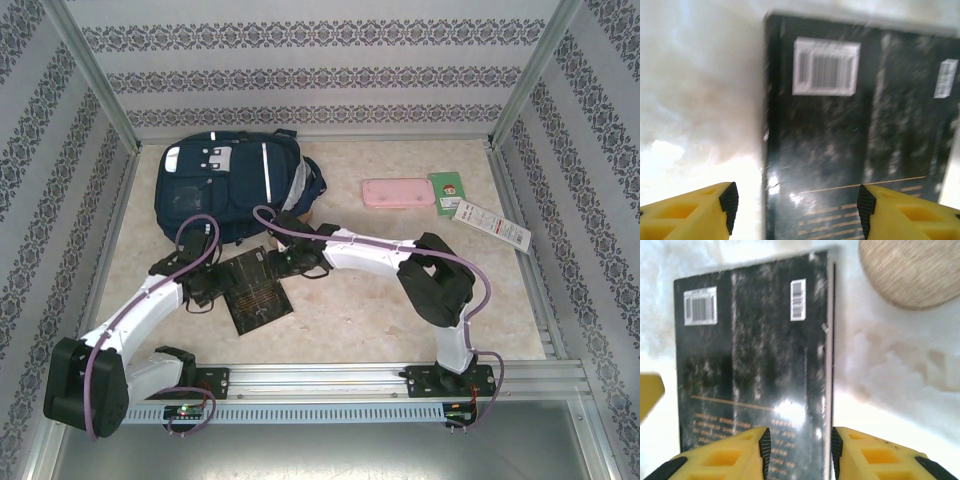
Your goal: Pack the student bag
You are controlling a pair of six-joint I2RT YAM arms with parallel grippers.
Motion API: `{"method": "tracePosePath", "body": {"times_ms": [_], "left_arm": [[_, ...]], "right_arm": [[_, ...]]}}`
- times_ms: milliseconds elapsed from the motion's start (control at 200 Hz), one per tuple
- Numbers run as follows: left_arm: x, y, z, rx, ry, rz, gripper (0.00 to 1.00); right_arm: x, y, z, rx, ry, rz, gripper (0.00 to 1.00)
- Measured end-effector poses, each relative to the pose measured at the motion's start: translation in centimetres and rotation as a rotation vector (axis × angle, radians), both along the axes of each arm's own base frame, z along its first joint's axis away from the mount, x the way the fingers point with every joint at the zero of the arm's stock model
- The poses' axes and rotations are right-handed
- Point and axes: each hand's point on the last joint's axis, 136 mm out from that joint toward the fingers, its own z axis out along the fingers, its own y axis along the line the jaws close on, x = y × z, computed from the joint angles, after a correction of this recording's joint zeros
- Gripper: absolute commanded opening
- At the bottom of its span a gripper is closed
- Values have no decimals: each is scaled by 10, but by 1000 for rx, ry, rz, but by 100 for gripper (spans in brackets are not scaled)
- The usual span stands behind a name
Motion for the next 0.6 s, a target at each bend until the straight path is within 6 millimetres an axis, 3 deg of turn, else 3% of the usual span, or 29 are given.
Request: {"method": "tracePosePath", "body": {"times_ms": [250, 600], "left_arm": [[-10, -9, -23, -74, 15, 18, 66], [-11, -10, -35, -101, 18, 53, 58]], "right_arm": [[-1, -1, -44, -65, 63, 13, 41], [-11, 20, -42, 1, 98, 48, 39]]}}
